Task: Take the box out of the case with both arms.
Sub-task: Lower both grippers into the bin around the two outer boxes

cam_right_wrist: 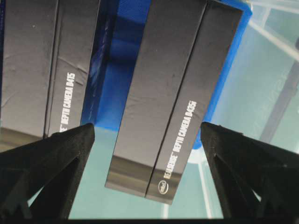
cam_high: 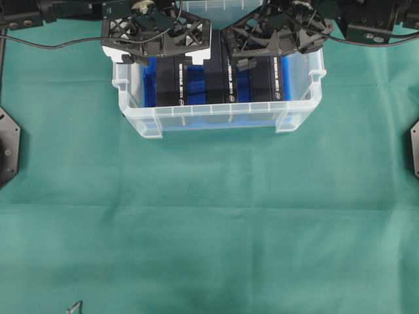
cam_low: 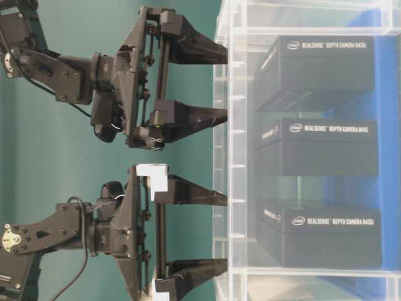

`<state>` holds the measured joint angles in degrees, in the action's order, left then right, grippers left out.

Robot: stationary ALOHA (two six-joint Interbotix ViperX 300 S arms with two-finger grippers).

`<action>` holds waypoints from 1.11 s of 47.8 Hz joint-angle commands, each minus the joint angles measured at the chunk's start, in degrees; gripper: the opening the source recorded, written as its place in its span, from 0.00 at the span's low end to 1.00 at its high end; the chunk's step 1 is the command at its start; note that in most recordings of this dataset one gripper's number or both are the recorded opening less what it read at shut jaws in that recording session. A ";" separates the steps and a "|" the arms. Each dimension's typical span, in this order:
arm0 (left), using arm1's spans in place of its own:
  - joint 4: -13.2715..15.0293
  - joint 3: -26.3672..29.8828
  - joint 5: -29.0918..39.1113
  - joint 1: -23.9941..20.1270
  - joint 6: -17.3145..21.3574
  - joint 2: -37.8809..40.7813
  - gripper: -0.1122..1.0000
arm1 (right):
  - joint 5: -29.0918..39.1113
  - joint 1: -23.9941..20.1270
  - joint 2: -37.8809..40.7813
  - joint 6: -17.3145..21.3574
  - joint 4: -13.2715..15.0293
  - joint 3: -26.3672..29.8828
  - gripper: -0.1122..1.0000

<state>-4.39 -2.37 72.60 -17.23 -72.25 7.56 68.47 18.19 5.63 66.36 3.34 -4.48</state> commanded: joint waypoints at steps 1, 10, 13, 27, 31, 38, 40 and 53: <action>-0.35 0.09 -1.14 -0.70 -0.09 -0.88 0.90 | -1.05 0.44 -0.88 -0.09 0.18 0.09 0.97; -0.35 -0.26 -2.81 -1.14 0.26 0.44 0.90 | -2.11 0.79 -0.88 -0.18 0.18 -1.32 0.97; -0.35 -0.26 -4.13 -1.23 0.44 1.14 0.90 | -2.11 0.88 -0.88 -0.18 0.18 -1.67 0.97; -0.35 -3.16 -5.89 -2.64 0.97 1.41 0.90 | -4.66 1.32 -0.70 -0.18 0.18 -3.34 0.97; -0.35 -3.78 -6.33 -2.90 1.05 1.32 0.90 | -5.01 1.32 -0.26 -0.18 0.00 -3.87 0.97; -0.35 -4.39 -7.91 -2.99 1.05 1.67 0.90 | -5.27 1.32 0.44 -0.18 -0.09 -4.39 0.97; -0.26 -4.83 -8.17 -3.08 1.05 1.85 0.90 | -5.45 1.32 0.70 -0.18 -0.09 -4.39 0.97; 0.35 -7.38 -9.49 -3.08 1.05 1.76 0.90 | -6.42 1.32 1.58 -0.18 -0.35 -5.10 0.97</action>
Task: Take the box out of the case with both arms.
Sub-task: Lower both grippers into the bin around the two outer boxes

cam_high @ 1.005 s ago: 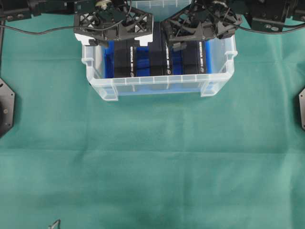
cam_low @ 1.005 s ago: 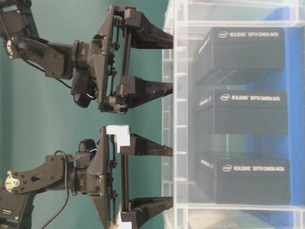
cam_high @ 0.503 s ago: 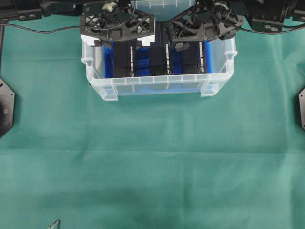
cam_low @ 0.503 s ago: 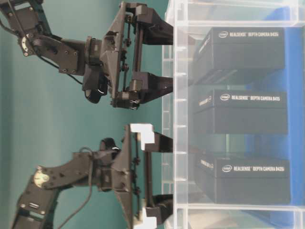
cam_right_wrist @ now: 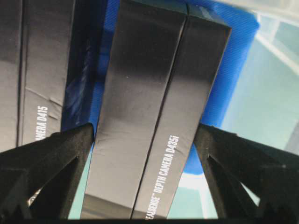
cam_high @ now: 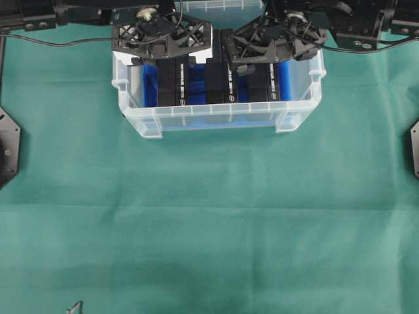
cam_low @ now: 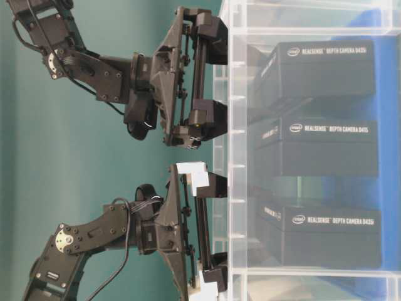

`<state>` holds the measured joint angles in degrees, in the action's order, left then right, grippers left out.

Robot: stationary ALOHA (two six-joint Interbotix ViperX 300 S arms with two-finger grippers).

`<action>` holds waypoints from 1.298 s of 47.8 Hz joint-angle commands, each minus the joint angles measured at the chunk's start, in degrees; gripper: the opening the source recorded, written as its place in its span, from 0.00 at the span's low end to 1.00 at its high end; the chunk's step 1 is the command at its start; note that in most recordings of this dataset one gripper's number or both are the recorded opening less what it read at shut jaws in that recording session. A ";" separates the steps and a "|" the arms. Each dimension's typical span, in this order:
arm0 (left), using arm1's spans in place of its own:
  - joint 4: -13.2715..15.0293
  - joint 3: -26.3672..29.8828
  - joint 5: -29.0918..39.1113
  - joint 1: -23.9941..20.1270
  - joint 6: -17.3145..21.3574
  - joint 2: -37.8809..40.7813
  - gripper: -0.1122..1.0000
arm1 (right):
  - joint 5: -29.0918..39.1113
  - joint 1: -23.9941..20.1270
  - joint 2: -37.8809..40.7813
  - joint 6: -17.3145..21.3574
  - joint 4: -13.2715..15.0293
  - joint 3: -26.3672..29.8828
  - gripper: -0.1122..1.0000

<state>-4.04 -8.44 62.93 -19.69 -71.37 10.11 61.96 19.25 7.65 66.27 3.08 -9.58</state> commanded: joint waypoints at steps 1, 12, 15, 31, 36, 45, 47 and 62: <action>0.09 -1.32 0.18 -0.53 0.18 -0.70 0.90 | 0.09 0.26 -0.44 -0.09 -0.26 -0.18 0.97; 0.09 -1.49 0.44 -0.26 0.26 -0.70 0.90 | 0.09 0.26 -0.18 0.00 -0.88 -0.44 0.97; 0.35 -1.49 0.44 -0.26 0.26 -0.70 0.90 | 0.26 0.26 -0.26 0.00 -0.88 -0.44 0.97; 0.97 -1.58 0.62 0.88 0.44 -0.79 0.66 | 1.05 0.26 -0.26 0.26 0.00 -0.53 0.78; 0.97 -1.76 0.70 1.14 0.44 -1.05 0.66 | 0.53 0.00 -0.26 0.18 0.62 -0.44 0.70; 0.97 -1.58 1.23 1.14 0.35 -1.23 0.66 | -0.18 -0.09 -0.26 0.18 0.88 -0.44 0.70; 1.05 -1.58 1.32 1.14 0.35 -1.23 0.66 | -0.26 -0.18 -0.26 0.26 0.88 -0.44 0.70; 1.05 -1.23 1.32 1.32 0.18 -1.58 0.66 | -0.09 -0.18 -0.26 0.70 0.62 -0.26 0.70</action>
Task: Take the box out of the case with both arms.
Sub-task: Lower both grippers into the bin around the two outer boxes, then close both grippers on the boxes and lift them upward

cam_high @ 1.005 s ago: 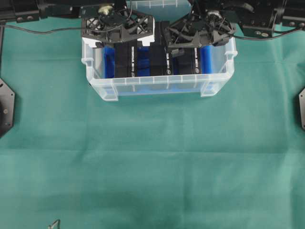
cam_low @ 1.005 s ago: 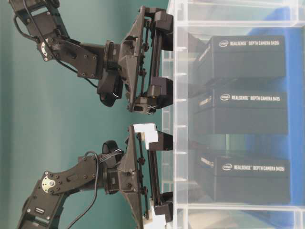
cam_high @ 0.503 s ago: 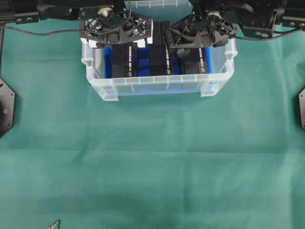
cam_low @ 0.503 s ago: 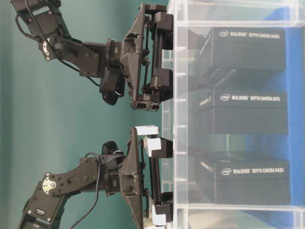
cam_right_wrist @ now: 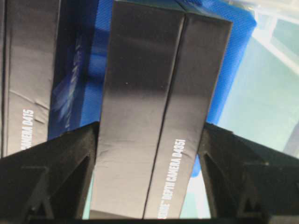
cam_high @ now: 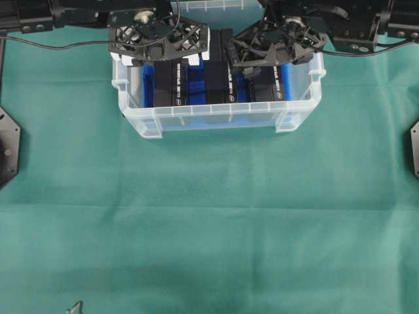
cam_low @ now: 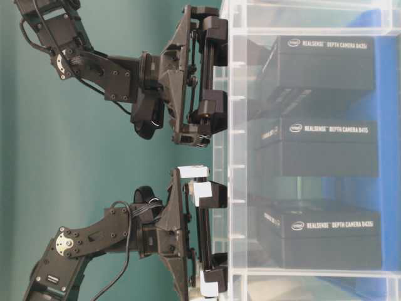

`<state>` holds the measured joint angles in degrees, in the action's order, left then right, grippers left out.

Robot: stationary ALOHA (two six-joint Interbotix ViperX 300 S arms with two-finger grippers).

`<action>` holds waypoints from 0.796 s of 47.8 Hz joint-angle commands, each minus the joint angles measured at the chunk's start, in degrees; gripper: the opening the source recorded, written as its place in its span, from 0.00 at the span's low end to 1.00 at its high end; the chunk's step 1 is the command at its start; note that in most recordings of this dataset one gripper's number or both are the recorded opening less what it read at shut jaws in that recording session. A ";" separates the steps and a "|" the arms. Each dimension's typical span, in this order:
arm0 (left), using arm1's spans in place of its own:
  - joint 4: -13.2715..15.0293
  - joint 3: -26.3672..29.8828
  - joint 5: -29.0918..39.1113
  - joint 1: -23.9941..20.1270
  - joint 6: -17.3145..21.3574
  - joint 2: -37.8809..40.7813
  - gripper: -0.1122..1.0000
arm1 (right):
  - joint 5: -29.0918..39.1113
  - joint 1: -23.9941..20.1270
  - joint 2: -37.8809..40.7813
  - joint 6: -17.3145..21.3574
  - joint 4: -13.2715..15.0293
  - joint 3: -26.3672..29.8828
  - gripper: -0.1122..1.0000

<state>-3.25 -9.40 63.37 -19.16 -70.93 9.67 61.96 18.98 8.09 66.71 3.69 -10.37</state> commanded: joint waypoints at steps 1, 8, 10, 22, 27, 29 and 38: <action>0.18 -0.18 0.88 0.79 -0.26 -1.14 0.66 | -0.09 0.09 -0.70 0.44 0.00 0.53 0.70; 0.26 0.18 0.88 0.79 -0.35 -1.67 0.66 | -0.26 0.09 -0.70 2.11 0.00 0.70 0.70; 0.18 0.35 0.88 0.88 -0.35 -1.85 0.66 | -0.09 0.09 -0.79 2.29 0.09 0.88 0.70; 0.26 3.34 5.36 0.88 -0.35 -3.25 0.66 | 3.16 0.18 -2.11 3.87 0.26 3.69 0.70; 0.18 5.54 7.21 0.97 -0.26 -3.43 0.66 | 4.57 0.18 -2.90 4.04 0.53 5.63 0.70; 0.18 6.68 7.82 1.05 -0.18 -3.60 0.66 | 4.92 0.09 -3.16 4.13 0.79 6.33 0.70; 0.09 12.04 11.25 1.05 -0.18 -4.75 0.66 | 8.26 0.18 -5.01 4.22 2.20 9.40 0.70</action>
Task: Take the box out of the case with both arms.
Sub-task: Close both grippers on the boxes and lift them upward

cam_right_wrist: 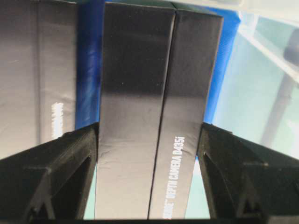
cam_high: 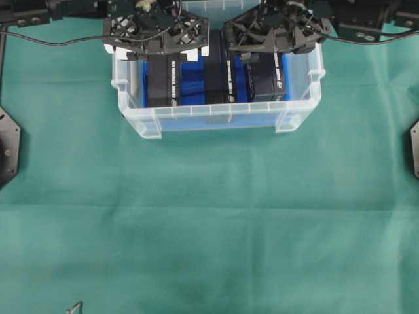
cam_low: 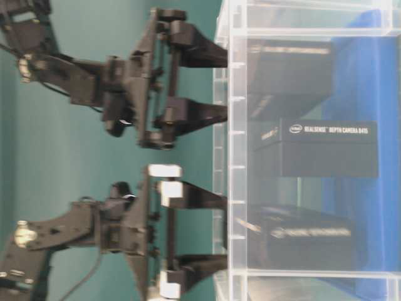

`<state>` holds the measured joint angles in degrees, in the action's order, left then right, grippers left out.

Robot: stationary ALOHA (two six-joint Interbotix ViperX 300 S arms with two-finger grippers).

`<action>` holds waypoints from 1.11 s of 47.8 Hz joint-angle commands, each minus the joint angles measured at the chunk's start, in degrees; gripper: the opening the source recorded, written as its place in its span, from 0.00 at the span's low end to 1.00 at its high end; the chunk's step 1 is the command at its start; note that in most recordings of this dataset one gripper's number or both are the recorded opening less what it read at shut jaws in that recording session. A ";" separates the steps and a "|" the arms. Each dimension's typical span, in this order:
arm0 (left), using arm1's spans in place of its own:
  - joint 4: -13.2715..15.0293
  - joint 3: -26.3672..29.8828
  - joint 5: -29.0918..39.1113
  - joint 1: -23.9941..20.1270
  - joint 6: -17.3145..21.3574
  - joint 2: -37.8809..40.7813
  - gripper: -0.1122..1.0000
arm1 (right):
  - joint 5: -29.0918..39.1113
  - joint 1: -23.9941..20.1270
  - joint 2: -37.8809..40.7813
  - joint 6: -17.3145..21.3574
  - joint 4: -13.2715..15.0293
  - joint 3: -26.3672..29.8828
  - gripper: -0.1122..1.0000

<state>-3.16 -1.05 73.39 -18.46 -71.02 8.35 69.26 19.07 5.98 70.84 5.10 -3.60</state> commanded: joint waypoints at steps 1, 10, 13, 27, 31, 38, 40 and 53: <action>0.00 4.31 1.67 0.26 -0.09 -3.60 0.66 | 1.41 0.00 -3.08 0.09 0.88 2.99 0.70; -0.09 10.55 6.50 0.26 -0.09 -4.92 0.66 | 5.10 0.00 -4.57 0.00 1.41 7.12 0.70; 0.00 12.74 8.44 0.26 -0.09 -5.10 0.66 | 6.24 0.00 -5.10 -0.09 1.67 8.61 0.70; 0.00 25.31 17.49 0.79 0.18 -4.48 0.66 | 14.94 0.00 -6.42 -1.05 2.37 16.44 0.70; 0.00 28.48 19.86 1.14 1.14 -3.87 0.66 | 16.61 0.09 -6.42 -1.85 2.37 18.46 0.70; 0.00 35.24 24.70 1.58 2.37 -1.76 0.66 | 18.72 0.00 -6.42 -2.37 2.37 22.15 0.70; 0.00 37.00 26.19 1.58 2.55 -1.14 0.66 | 19.51 0.00 -6.42 -2.37 2.37 23.47 0.70; 0.00 46.41 32.61 1.67 4.04 2.64 0.66 | 22.68 -0.44 -6.42 -2.46 2.37 27.33 0.70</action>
<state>-2.99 42.10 105.38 -16.88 -67.06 11.60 91.76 18.98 1.67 68.38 7.29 21.62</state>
